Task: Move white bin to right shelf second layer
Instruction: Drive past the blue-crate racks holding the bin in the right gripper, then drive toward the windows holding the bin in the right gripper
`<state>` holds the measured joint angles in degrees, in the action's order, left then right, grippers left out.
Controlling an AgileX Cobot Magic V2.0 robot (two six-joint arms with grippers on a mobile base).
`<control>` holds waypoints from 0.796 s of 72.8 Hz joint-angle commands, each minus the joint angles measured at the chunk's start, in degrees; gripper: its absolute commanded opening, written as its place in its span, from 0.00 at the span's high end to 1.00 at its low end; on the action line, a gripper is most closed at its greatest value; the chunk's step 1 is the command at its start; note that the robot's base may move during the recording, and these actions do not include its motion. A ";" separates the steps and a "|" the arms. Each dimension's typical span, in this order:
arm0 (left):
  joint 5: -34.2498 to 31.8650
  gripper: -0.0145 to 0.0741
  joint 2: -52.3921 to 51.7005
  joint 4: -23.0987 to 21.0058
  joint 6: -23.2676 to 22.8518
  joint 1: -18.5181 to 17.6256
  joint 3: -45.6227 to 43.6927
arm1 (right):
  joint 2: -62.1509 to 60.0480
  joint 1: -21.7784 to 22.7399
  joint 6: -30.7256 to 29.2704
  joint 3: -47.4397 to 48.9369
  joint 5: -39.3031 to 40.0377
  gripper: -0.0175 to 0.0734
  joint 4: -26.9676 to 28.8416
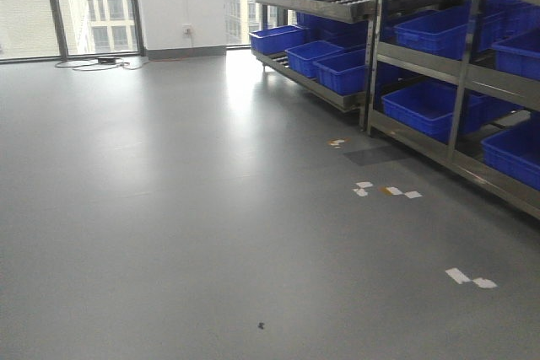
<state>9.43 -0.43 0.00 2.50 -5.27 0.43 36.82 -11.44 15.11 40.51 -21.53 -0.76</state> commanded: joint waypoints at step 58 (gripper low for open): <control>-5.00 0.74 -0.80 0.00 -0.30 -0.33 2.11 | 0.23 0.35 -0.06 1.76 5.76 0.75 -0.37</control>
<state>9.43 -0.43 0.00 2.50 -5.27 0.43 36.82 -11.44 15.11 40.51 -21.53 -0.76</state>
